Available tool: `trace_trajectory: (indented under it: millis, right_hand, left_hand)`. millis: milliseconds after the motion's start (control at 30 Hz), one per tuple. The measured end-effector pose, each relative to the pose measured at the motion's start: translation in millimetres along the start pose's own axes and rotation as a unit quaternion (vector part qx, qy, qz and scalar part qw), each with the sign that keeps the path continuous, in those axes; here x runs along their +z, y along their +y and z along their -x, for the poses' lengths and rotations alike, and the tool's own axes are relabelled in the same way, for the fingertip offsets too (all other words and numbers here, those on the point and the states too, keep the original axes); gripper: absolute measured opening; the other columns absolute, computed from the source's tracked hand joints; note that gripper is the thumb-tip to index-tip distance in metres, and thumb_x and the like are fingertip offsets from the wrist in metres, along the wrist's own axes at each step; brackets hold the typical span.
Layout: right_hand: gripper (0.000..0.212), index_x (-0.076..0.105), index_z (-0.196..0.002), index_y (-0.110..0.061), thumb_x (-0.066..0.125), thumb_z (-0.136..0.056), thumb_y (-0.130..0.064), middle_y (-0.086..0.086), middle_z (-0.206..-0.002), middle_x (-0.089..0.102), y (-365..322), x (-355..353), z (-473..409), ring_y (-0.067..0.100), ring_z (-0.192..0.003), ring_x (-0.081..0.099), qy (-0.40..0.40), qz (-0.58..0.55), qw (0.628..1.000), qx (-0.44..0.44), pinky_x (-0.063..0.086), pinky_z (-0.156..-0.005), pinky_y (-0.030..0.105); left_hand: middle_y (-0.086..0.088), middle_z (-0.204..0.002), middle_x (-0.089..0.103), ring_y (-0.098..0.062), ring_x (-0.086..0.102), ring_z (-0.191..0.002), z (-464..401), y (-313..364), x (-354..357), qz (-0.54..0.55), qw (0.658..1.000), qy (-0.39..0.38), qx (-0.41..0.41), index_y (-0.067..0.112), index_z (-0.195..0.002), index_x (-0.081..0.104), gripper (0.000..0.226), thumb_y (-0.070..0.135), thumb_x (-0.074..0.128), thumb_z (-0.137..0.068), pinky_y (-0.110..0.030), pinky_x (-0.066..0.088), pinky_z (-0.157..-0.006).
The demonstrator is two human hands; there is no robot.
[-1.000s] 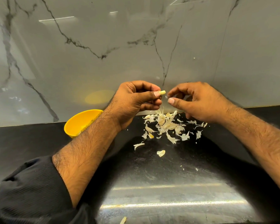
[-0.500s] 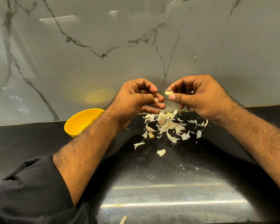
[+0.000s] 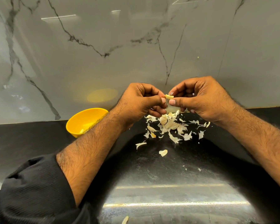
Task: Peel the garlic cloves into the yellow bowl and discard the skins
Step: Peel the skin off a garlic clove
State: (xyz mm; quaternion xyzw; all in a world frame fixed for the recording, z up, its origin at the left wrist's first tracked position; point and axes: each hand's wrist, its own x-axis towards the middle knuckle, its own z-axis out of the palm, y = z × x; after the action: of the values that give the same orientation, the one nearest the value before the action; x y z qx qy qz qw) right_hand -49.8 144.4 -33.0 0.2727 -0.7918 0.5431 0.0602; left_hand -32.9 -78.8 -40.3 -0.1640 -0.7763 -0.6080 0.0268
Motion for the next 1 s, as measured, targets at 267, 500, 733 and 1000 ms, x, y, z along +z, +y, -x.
trace_trajectory:
  millis: [267,500,733,1000]
  right_hand:
    - [0.02,0.078,-0.098,-0.011,0.086,-0.08,-0.012,-0.003,-0.081,0.078,1,0,0,0.004,-0.066,0.072,-0.003,0.022,1.0,-0.004,0.053,-0.054,0.014]
    - [0.02,0.079,-0.098,-0.013,0.088,-0.08,-0.013,0.0,-0.086,0.079,4,1,-1,0.01,-0.07,0.074,-0.004,0.044,0.999,-0.014,0.061,-0.062,0.023]
    - [0.02,0.079,-0.1,-0.009,0.086,-0.081,-0.009,-0.001,-0.08,0.078,5,-1,-1,0.005,-0.061,0.069,-0.002,0.009,1.0,-0.002,0.05,-0.051,0.012]
    - [0.016,0.082,-0.101,-0.016,0.083,-0.085,-0.014,0.006,-0.087,0.08,11,-2,-2,0.019,-0.066,0.071,-0.003,-0.01,1.0,0.013,0.054,-0.053,0.023]
  left_hand:
    - [-0.021,-0.093,0.077,-0.025,0.074,-0.075,-1,-2,1,-0.029,1.0,-0.007,-0.006,-0.003,-0.109,0.072,0.016,0.01,0.069,-0.101,-0.034,0.064,-0.065]
    - [-0.022,-0.09,0.078,-0.027,0.075,-0.073,-1,-3,3,-0.03,0.999,-0.011,0.0,-0.007,-0.11,0.072,0.014,0.002,0.069,-0.1,-0.034,0.065,-0.066]
    - [-0.014,-0.096,0.078,-0.032,0.078,-0.084,-2,-2,-2,-0.065,0.998,0.02,0.007,0.001,-0.108,0.062,0.021,-0.01,0.071,-0.092,-0.044,0.065,-0.068]
    - [-0.021,-0.1,0.079,-0.037,0.08,-0.092,-1,0,2,0.05,0.998,0.029,-0.004,0.0,-0.118,0.062,0.036,-0.002,0.081,-0.087,-0.041,0.068,-0.073]
